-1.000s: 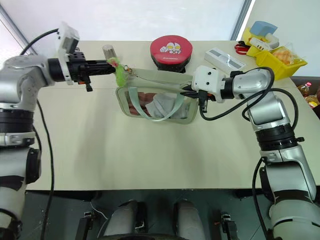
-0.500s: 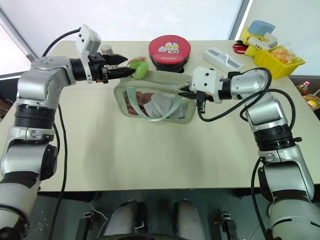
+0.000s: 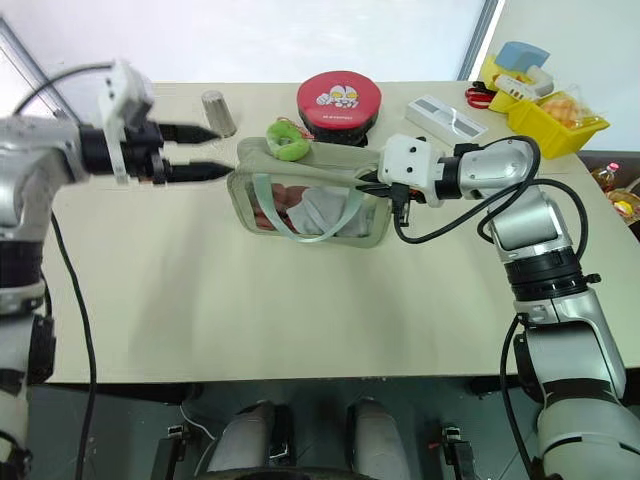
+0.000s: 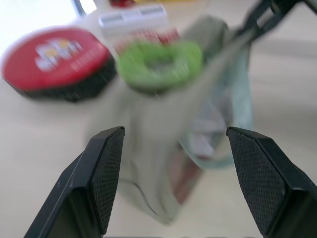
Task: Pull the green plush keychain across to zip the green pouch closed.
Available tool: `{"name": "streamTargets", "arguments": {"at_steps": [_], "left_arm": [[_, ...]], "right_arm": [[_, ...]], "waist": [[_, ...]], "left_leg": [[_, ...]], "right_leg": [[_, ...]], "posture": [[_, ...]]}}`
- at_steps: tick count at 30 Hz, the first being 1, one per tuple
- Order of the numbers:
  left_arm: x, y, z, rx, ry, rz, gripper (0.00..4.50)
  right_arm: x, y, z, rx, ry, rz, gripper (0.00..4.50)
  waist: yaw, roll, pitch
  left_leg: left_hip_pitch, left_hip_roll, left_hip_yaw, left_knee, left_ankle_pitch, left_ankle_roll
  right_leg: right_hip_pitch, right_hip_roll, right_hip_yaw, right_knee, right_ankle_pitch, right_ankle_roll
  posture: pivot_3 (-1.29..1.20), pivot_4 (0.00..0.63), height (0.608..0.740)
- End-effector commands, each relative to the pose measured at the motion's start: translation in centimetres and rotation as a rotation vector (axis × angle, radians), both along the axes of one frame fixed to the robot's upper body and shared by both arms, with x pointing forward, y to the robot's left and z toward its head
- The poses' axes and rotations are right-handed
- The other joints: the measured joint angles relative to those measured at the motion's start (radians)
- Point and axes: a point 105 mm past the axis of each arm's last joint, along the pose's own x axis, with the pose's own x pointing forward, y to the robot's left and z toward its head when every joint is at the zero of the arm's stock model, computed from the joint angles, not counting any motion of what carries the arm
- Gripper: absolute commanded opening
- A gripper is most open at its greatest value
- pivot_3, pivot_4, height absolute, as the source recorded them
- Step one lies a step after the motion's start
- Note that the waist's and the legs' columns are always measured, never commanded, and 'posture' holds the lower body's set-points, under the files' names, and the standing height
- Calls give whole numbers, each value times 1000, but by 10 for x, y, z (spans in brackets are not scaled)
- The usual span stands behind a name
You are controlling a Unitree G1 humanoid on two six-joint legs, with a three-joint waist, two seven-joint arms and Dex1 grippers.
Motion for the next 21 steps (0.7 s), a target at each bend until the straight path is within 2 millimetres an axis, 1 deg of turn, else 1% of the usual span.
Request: {"name": "streamTargets", "arguments": {"at_steps": [1,3,5,6,8,13,14,18,19,21], "left_arm": [[5,-1,-7,60,-93,50,3506],[13,-2,-13,52,-110,86,3506],[21,-2,-14,30,-126,119,3506],[23,-3,-14,26,-134,121,3273],[22,-7,-12,0,-132,105,2604],[23,-8,-15,-2,-125,94,96],[23,-9,-16,-3,-123,92,9],[23,-9,-18,5,-115,90,9],[23,-9,-18,6,-113,91,0],[23,-10,-18,11,-114,87,0]], "right_arm": [[0,5,9,6,-30,21,0],[0,6,10,6,-29,24,0],[0,7,10,5,-27,27,0],[0,7,9,4,-26,29,0],[0,8,9,3,-23,33,0],[0,10,11,7,-23,37,0],[-1,10,12,8,-24,38,0],[-1,10,15,33,-9,29,0],[-1,9,18,48,0,23,609],[-1,7,22,57,21,19,1129]], "waist": [[1,0,0],[2,0,0],[3,0,0],[2,0,0],[-2,0,0],[-2,0,0],[-1,0,0],[-1,0,0],[-1,0,0],[0,0,0]], "left_leg": [[0,0,0,0,0,0],[0,0,0,0,0,0],[0,0,0,0,0,0],[0,0,0,0,0,0],[0,0,0,0,0,0],[0,0,0,0,0,0],[0,0,0,0,0,0],[0,0,0,0,0,0],[0,0,0,0,0,0],[0,0,0,0,0,0]], "right_leg": [[0,0,0,0,0,0],[0,0,0,0,0,0],[0,0,0,0,0,0],[0,0,0,0,0,0],[0,0,0,0,0,0],[0,0,0,0,0,0],[0,0,0,0,0,0],[0,0,0,0,0,0],[0,0,0,0,0,0],[0,0,0,0,0,0]], "posture": [[0,150,740],[0,150,740],[0,150,740],[0,150,740],[0,150,740],[0,150,740],[0,150,740],[0,150,740],[0,150,740],[0,150,740]]}}
